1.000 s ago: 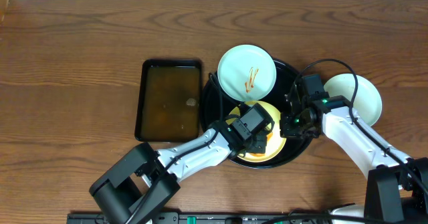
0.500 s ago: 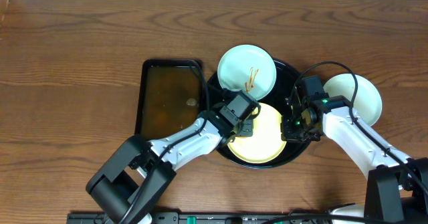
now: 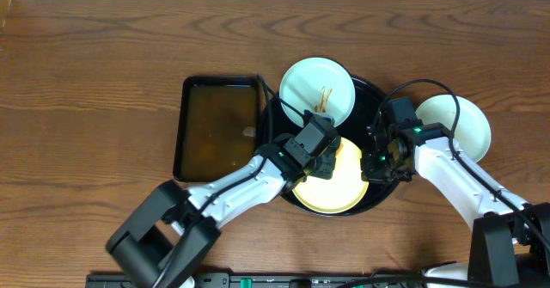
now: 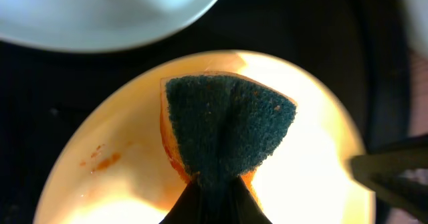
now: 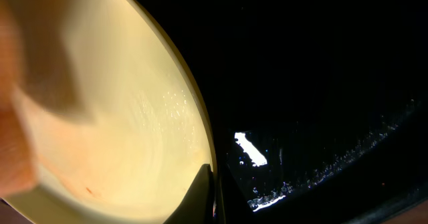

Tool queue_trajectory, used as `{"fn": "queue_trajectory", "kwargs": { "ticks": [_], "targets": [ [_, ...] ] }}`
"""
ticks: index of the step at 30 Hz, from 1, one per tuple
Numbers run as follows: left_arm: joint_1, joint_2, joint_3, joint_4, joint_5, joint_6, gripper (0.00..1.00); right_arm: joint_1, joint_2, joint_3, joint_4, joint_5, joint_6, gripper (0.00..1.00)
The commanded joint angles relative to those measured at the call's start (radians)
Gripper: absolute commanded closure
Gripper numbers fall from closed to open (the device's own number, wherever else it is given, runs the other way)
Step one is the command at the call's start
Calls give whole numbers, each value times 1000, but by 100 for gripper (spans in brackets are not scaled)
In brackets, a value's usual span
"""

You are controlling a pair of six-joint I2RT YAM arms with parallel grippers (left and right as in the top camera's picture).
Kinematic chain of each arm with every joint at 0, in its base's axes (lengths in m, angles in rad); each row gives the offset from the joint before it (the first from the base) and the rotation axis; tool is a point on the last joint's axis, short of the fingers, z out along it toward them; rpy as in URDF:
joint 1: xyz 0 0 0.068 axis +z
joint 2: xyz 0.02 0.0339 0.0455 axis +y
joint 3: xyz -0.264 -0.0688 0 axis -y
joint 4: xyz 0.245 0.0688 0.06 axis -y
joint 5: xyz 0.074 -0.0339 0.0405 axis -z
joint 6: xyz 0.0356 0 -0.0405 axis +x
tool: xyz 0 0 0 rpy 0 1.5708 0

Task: Clean dirty plates on tray and stack at the side
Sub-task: 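Scrub the yellow plate with the sponge in the left gripper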

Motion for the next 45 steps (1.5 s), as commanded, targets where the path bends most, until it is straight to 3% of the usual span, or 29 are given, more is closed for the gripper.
{"fn": "queue_trajectory", "kwargs": {
  "ticks": [1,4,11,21,22,23,25,30,38,40,42,45],
  "targets": [
    [-16,58,18,3,-11,14,93,8,-9,8,-4,-2,10,99],
    [-18,100,18,-1,-22,16,93,8,-9,8,-5,-2,10,99],
    [49,101,18,-79,-270,16,93,8,-9,8,-8,-2,10,99],
    [88,49,19,-161,-272,23,93,8,-9,8,-7,-2,10,99],
    [88,36,19,-170,-272,23,92,8,-9,8,-6,-2,10,98],
    [88,23,19,-175,-272,23,93,8,-9,8,1,-6,10,89],
    [88,5,19,-182,-272,23,93,8,-9,8,26,-39,10,65],
    [88,6,19,-181,-270,22,93,15,-9,6,69,-64,9,60],
    [88,7,17,-181,-264,14,93,87,33,-43,162,-66,10,65],
    [88,8,17,-182,-264,15,92,102,63,-43,169,-58,10,72],
    [88,8,15,-185,-269,15,93,106,93,-43,182,-43,14,88],
    [89,8,15,-185,-277,15,93,106,109,-44,171,26,58,99]
  ]
}}
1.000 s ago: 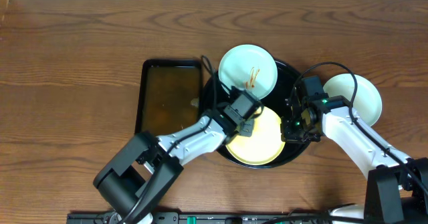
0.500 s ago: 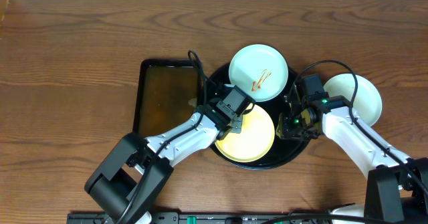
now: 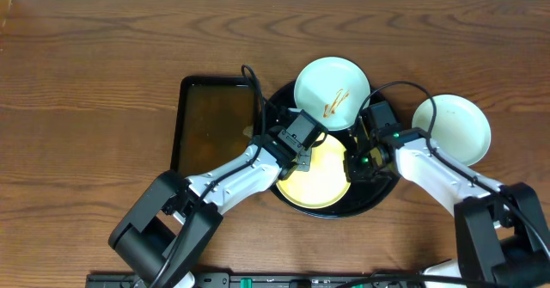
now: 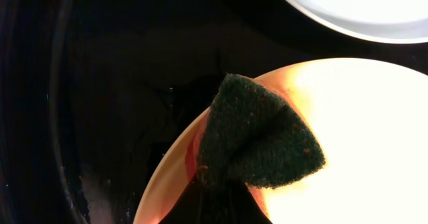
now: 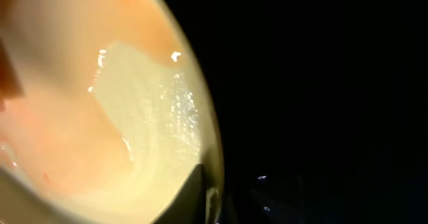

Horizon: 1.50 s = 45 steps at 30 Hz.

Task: Clean dirty plates on tray and stack at the side
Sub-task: 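Scrub the yellow plate with the sponge in the left gripper, then move the sponge back over the water tray with the left gripper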

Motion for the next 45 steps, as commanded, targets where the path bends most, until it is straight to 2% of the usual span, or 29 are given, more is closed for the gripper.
{"fn": "queue_trajectory", "kwargs": {
  "ticks": [1,9,14,18,24,25,28,31,35,39,45],
  "targets": [
    [12,-23,-11,-3,-51,10,93,9,26,-9,-15,94,33,99],
    [14,-46,-10,-26,-87,10,93,8,25,-8,-45,177,34,99],
    [32,-182,-9,-41,-87,10,93,8,-18,-5,-36,214,33,99],
    [85,-261,-9,-84,-87,10,93,8,-97,-5,-24,231,28,99],
    [199,-260,-10,-169,-81,9,93,8,-171,-5,-29,286,13,99],
    [209,-260,-10,-169,-56,10,93,8,-174,-5,-27,293,13,99],
    [226,-260,-10,-141,206,29,93,8,-174,-6,-31,294,14,99],
    [194,-256,-11,-113,330,28,93,8,-174,-6,-54,285,15,99],
    [115,-222,-12,-69,327,28,93,9,-174,-6,-75,275,27,99],
    [25,-117,-12,-19,327,-3,93,9,-174,-6,-90,275,29,99],
    [-35,4,-12,-5,306,-10,93,9,-174,-6,-94,275,29,99]
  ]
}}
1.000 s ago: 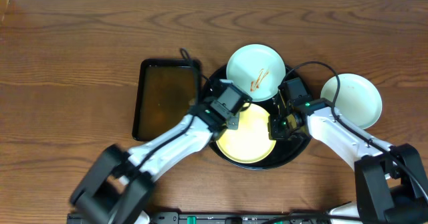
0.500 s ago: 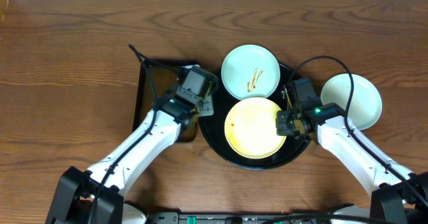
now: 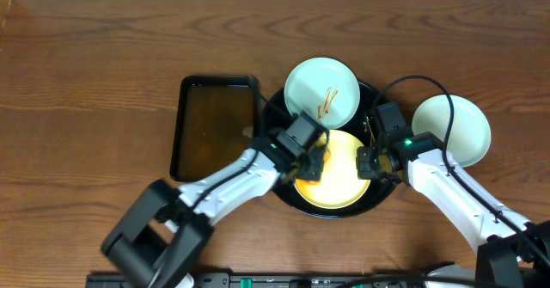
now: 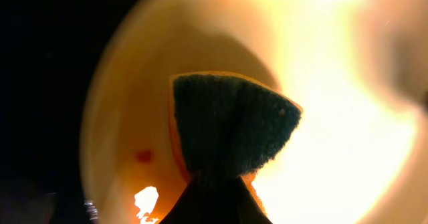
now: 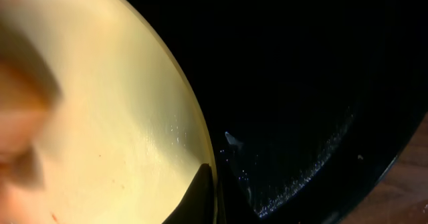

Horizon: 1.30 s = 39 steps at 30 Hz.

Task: Clean dirty plates on tray and stack at the side
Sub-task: 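Move the sponge back over the water tray with the left gripper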

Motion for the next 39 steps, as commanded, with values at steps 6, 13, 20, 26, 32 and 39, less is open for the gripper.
{"fn": "queue_trajectory", "kwargs": {
  "ticks": [6,13,20,26,32,39],
  "targets": [
    [1,61,-4,-16,-353,-8,92,3,-11,-5,-13,17,-1,99],
    [9,9,0,-13,-350,-7,93,3,-11,-5,-20,17,-1,99],
    [34,-223,0,-40,-328,-7,93,3,-11,-5,-20,17,-1,99],
    [183,-263,-3,-147,-359,-7,93,3,-11,-6,-33,17,-1,99],
    [353,-235,-11,-191,-358,-7,93,3,-9,-16,-54,12,-1,97],
    [424,-231,-11,-221,-350,-7,93,3,-8,-69,-12,-36,0,67]
  ]
}}
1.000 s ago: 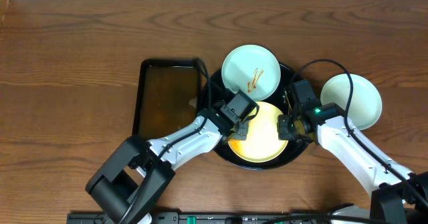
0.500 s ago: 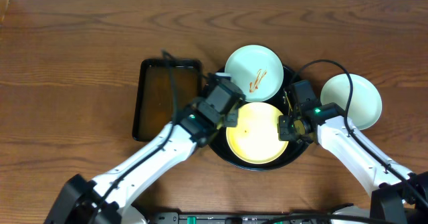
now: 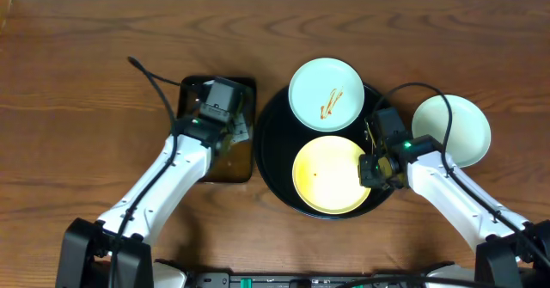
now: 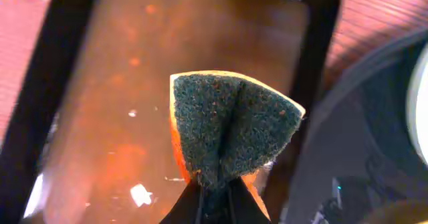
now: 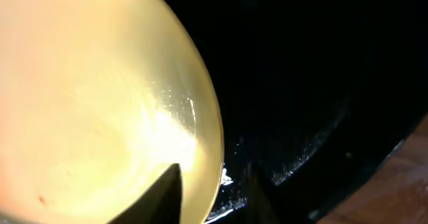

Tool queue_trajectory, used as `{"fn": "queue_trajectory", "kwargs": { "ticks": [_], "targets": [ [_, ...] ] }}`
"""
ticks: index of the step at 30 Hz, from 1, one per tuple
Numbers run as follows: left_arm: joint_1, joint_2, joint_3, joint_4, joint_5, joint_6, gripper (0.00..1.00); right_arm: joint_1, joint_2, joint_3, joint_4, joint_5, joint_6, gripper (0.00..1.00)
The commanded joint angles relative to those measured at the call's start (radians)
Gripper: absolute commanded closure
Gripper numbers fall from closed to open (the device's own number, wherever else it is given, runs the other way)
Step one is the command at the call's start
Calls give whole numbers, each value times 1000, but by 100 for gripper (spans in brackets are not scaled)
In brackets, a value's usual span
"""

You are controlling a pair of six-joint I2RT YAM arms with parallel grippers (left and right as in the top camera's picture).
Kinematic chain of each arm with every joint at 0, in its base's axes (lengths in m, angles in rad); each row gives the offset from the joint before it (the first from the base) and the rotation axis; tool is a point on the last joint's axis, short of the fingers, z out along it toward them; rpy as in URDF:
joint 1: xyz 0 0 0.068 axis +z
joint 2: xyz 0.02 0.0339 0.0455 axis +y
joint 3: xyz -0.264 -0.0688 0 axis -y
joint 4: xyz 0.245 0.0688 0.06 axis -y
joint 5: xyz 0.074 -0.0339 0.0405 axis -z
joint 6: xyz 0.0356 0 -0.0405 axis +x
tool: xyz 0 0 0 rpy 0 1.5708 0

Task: Clean dirty plates on tray and stack at the side
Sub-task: 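Move the sponge back over the water tray with the left gripper, then lift the yellow plate and stack it on the green plate at right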

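Observation:
My left gripper (image 3: 225,126) is shut on a folded sponge (image 4: 231,127), dark green with orange edges, held over the brown water of a black rectangular tray (image 4: 321,50). A yellow plate (image 3: 331,174) lies in the round black tray (image 3: 273,150), a tiny red spot on it. Behind it sits a pale green plate (image 3: 326,94) with orange streaks. My right gripper (image 5: 214,192) is open, one finger over the yellow plate (image 5: 100,97) and the other outside its right rim.
A second pale plate (image 3: 453,129) lies on the wooden table right of the round tray. The rectangular tray (image 3: 239,157) stands directly left of the round one. Cables run from both wrists over the trays.
My left gripper has gone, sponge in hand, from the yellow plate to above the rectangular tray on the left. My right gripper has opened and let go of the yellow plate's rim.
The sponge sat on the yellow plate while my right gripper pinched the plate's right rim. Then the sponge was at the plate's left edge, later back inside it, rim still pinched. Now the sponge is over the brown water and the rim is released.

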Motion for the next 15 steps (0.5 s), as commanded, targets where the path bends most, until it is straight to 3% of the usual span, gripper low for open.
{"fn": "queue_trajectory", "kwargs": {
  "ticks": [1,7,12,15],
  "targets": [
    [7,5,-10,-11,-8,-4,92,2,-8,-48,43,-27,0,67],
    [7,5,-10,-16,-8,-4,92,2,-8,-148,192,-37,3,65],
    [7,5,-10,-19,-8,-5,93,2,-8,-186,262,-69,3,99],
    [7,5,-10,-20,-8,-5,92,2,-9,-170,275,-69,-7,99]
  ]
}}
